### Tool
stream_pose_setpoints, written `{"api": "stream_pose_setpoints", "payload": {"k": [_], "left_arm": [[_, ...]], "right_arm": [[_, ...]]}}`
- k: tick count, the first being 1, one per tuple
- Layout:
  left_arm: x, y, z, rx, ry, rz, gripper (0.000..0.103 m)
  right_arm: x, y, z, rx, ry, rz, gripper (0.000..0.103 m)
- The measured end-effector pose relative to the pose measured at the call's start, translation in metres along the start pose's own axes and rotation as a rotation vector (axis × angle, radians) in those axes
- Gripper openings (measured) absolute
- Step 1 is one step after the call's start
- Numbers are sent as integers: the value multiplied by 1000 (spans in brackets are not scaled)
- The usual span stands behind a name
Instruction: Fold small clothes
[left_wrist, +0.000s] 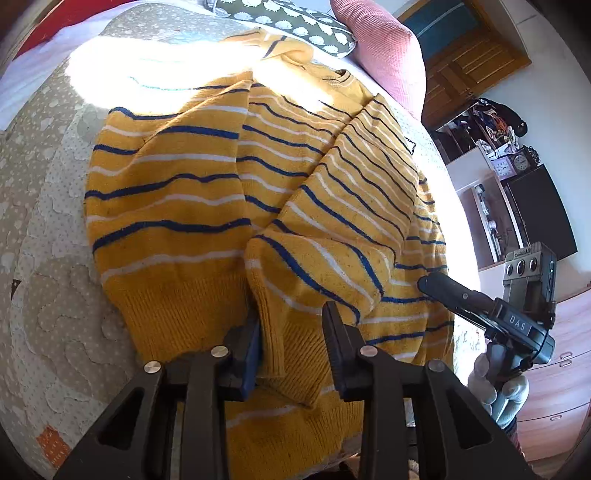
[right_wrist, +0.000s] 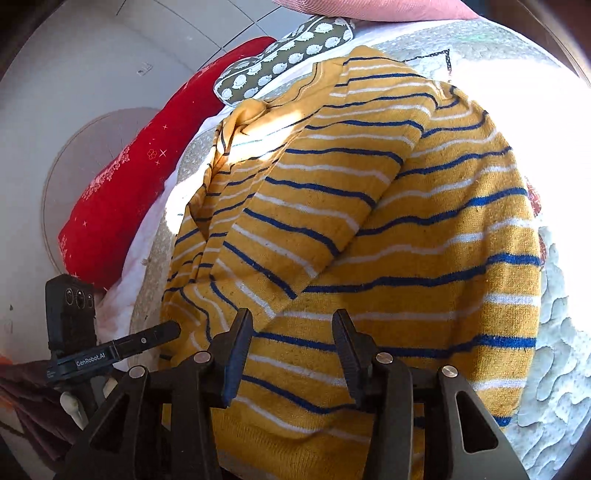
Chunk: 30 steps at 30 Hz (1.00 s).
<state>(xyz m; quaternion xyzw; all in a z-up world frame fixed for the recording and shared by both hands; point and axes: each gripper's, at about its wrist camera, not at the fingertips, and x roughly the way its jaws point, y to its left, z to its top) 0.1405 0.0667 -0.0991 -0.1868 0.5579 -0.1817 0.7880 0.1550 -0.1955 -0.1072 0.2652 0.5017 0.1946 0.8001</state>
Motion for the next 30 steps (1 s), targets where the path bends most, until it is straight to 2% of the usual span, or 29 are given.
{"api": "stream_pose_setpoints", "payload": {"k": [4, 5, 6, 7, 12, 14, 15, 16, 17, 21, 25, 27, 29, 30], "left_arm": [[16, -3, -1, -26, 27, 50, 31], [18, -5, -1, -18, 38, 71, 28], [17, -7, -1, -6, 32, 97, 7], [15, -10, 0, 9, 29, 115, 4], [-10, -14, 15, 32, -25, 125, 4], [-18, -11, 27, 29, -37, 135, 4], [-20, -9, 34, 25, -40, 142, 4], [-23, -6, 41, 20, -43, 153, 4], [-25, -5, 49, 19, -45, 163, 4], [-29, -4, 93, 34, -68, 197, 4], [-36, -14, 146, 77, -116, 230, 4], [-35, -13, 169, 85, -126, 256, 4], [-27, -4, 184, 76, -120, 293, 4], [-22, 2, 186, 72, -109, 311, 4]], "right_arm": [[5, -9, 9, 29, -8, 38, 50], [9, -10, 12, 37, -9, 38, 50], [12, -12, 17, 45, -9, 42, 50], [16, -13, 22, 54, -8, 37, 50], [29, -24, 46, 131, -44, -15, 50], [36, -33, 57, 188, -58, 6, 50], [39, -36, 62, 205, -56, 22, 47], [43, -37, 68, 209, -49, 28, 26], [45, -36, 75, 204, -42, 29, 12], [35, -22, 103, 164, -103, 40, 11], [16, -3, 118, 113, -168, 115, 12], [18, 1, 117, 87, -114, 121, 14], [18, -3, 111, 55, -42, 109, 28], [14, -6, 109, 38, -39, 87, 29]]}}
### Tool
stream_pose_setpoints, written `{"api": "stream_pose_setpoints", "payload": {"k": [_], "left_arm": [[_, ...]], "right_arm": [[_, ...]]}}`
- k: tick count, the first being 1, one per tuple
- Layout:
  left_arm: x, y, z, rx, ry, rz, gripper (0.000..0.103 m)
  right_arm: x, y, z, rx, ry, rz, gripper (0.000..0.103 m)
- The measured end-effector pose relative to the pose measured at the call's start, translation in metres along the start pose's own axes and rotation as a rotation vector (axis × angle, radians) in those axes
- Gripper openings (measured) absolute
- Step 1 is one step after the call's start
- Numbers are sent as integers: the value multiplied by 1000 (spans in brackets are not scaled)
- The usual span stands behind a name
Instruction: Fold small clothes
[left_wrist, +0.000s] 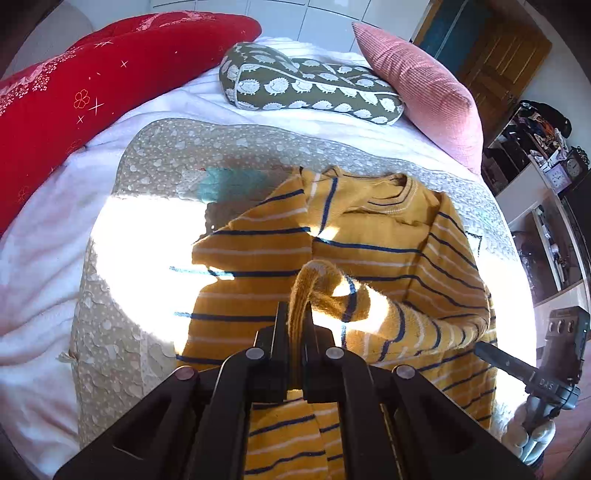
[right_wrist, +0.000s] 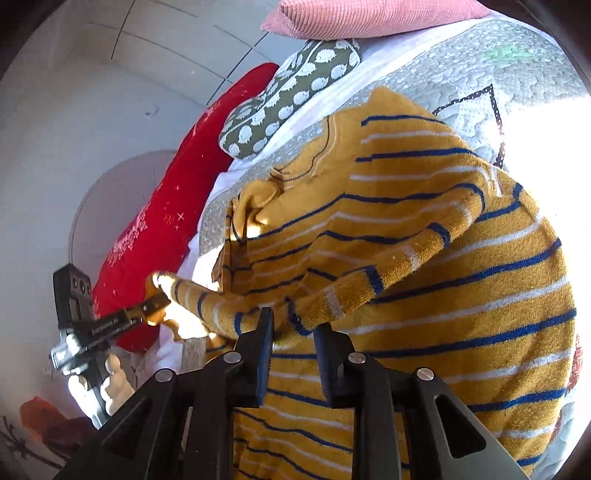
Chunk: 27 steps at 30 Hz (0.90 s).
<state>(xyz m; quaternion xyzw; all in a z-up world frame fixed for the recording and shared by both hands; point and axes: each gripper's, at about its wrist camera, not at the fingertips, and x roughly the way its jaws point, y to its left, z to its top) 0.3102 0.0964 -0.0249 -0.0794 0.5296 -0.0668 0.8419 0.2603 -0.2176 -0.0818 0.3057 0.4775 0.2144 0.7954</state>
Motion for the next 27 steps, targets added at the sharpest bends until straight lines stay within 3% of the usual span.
{"api": "stream_pose_setpoints", "payload": {"k": [3, 4, 5, 7, 10, 15, 19, 21, 23, 27], "left_arm": [[22, 13, -12, -6, 42, 10, 4], [26, 16, -19, -3, 49, 7, 4], [27, 18, -27, 0, 53, 2, 4], [24, 20, -43, 1, 49, -16, 4], [12, 17, -67, -8, 44, -73, 4], [-11, -11, -101, 48, 7, -82, 4], [-12, -28, -118, 82, 38, -119, 4], [-13, -31, -120, 94, 44, -99, 4], [-18, -29, -118, 96, 46, -91, 4], [-36, -19, -100, 96, 33, -122, 4]], "right_arm": [[-27, -16, 8, -48, -87, -160, 33], [-33, -20, 16, -61, -115, -215, 40], [-36, -24, 25, -70, -126, -253, 46], [-31, -27, 47, -88, -123, -299, 48], [-5, -15, 79, -178, -95, -366, 48], [59, 15, 113, -305, 15, -426, 51], [116, 18, 116, -358, 106, -595, 53], [130, 11, 117, -352, 111, -644, 43], [123, 9, 120, -322, 79, -624, 4], [69, 13, 128, -251, -66, -559, 4]]}}
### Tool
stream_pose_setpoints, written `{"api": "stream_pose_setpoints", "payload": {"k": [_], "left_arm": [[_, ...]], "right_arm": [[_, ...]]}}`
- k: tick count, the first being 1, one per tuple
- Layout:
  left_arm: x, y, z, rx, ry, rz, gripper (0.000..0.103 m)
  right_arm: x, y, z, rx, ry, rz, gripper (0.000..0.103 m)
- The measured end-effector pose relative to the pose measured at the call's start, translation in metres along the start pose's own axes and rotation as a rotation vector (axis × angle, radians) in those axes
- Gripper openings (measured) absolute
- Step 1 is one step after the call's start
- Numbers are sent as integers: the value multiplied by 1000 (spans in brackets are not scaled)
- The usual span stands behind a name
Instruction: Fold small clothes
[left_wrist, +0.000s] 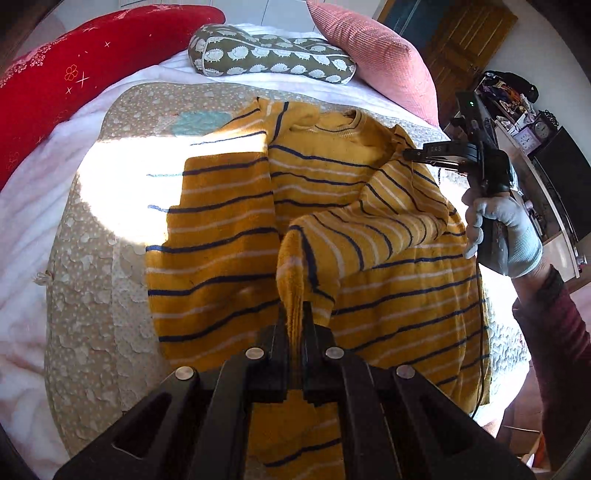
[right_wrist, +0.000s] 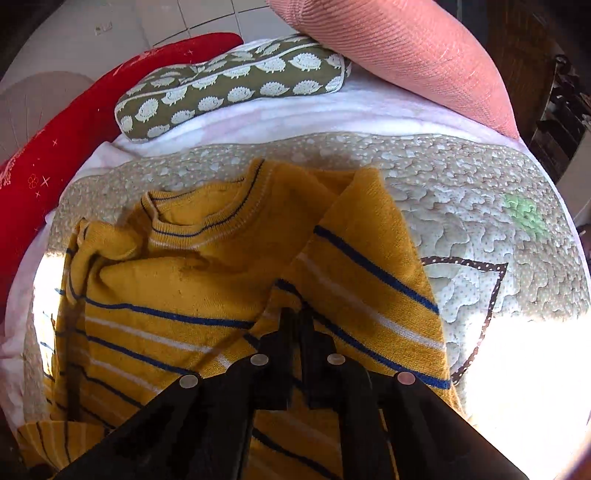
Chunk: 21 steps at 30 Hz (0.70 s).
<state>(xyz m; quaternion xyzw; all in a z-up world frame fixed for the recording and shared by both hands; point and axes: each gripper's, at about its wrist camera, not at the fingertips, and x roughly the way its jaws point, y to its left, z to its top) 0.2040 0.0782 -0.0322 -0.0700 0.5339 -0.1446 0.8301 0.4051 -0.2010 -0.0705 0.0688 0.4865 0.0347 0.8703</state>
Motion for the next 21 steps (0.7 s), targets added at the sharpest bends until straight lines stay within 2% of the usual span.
{"api": "stream_pose_setpoints", "payload": {"k": [3, 5, 7, 9, 10, 12, 13, 14, 16, 19, 21], "left_arm": [[-5, 7, 27, -7, -5, -3, 4], [3, 8, 50, 11, -8, 40, 4], [26, 9, 76, 6, 34, 65, 5], [54, 11, 101, 3, 55, 150, 5], [68, 14, 110, 4, 55, 197, 8], [89, 24, 124, -20, 61, 251, 9], [93, 32, 127, -54, 67, 251, 9], [94, 39, 128, -90, 69, 227, 9], [86, 47, 123, -133, 46, 163, 13], [66, 55, 110, -150, 5, 167, 26], [52, 64, 101, -173, -10, 191, 27]], "right_arm": [[-40, -29, 10, 83, -97, -12, 4], [-56, -44, 17, 108, -138, -63, 4], [-55, -56, 26, 158, -124, -95, 5], [-41, -70, 28, 163, -57, -80, 6], [-33, -77, 29, 168, -26, -66, 10], [-34, -96, 19, 225, -36, -49, 14], [-40, -106, 10, 258, -57, -17, 22], [-44, -112, 2, 279, -63, 11, 38], [-49, -115, -14, 264, -52, 35, 54], [-43, -106, -33, 171, -14, 16, 56], [-31, -100, -43, 129, 23, 7, 57]]}}
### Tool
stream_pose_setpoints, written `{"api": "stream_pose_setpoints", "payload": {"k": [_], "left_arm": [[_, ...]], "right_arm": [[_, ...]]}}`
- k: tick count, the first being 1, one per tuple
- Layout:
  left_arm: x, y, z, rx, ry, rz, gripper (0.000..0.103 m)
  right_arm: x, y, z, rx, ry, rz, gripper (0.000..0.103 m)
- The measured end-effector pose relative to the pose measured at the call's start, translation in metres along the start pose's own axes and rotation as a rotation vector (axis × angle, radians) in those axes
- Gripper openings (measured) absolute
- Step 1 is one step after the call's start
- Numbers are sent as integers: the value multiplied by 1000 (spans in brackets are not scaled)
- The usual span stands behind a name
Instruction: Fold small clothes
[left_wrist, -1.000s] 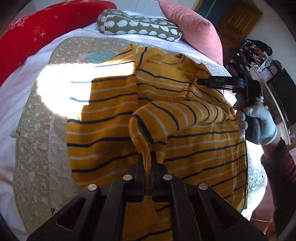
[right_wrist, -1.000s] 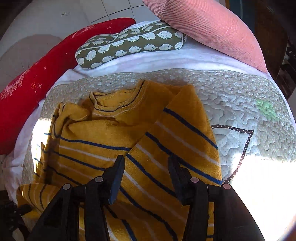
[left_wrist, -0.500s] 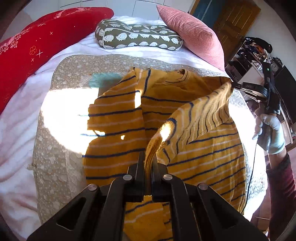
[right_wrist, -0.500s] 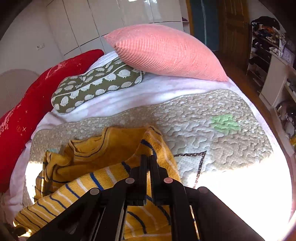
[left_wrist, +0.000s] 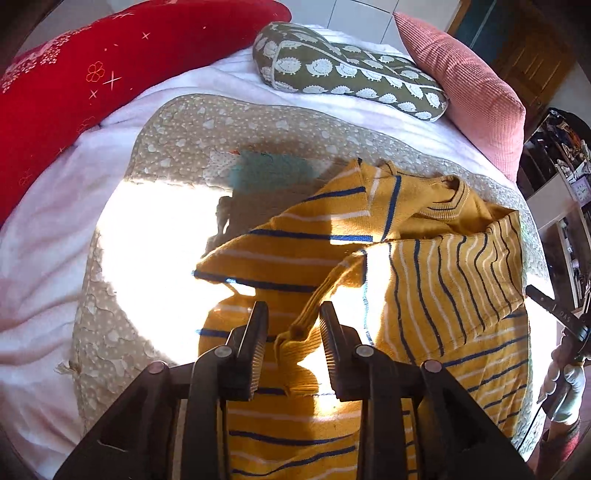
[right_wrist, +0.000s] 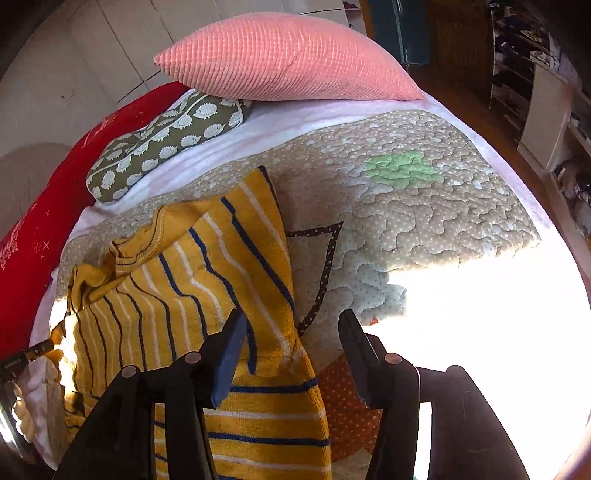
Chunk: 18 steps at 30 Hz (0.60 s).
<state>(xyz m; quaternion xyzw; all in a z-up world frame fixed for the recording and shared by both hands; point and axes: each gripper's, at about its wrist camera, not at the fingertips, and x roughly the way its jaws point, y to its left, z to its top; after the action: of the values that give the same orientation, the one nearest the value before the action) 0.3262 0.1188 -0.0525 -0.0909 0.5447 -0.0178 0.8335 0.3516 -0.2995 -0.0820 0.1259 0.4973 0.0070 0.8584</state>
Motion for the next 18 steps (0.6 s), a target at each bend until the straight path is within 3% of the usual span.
{"api": "stream_pose_setpoints", "payload": {"k": [3, 4, 5, 8, 13, 16, 18], "left_arm": [[-19, 26, -14, -65, -3, 11, 27], [-26, 35, -20, -84, -6, 11, 27], [-34, 43, -28, -100, -10, 12, 28], [-56, 60, -54, -134, -25, 17, 29], [-76, 75, -91, -169, -57, 15, 39], [-79, 79, -109, -196, -69, -1, 39], [-81, 81, -123, -222, -71, -23, 39]], "right_arm": [[22, 4, -8, 31, 34, 48, 57], [25, 5, -10, 48, 34, 68, 47], [26, 4, -11, 69, 31, 67, 22], [11, -5, -12, 108, -2, 65, 16], [-9, -41, -6, 154, -48, -157, 7], [-8, -56, -14, 142, 11, -131, 9], [-29, -54, -23, 153, -51, -146, 10]]}}
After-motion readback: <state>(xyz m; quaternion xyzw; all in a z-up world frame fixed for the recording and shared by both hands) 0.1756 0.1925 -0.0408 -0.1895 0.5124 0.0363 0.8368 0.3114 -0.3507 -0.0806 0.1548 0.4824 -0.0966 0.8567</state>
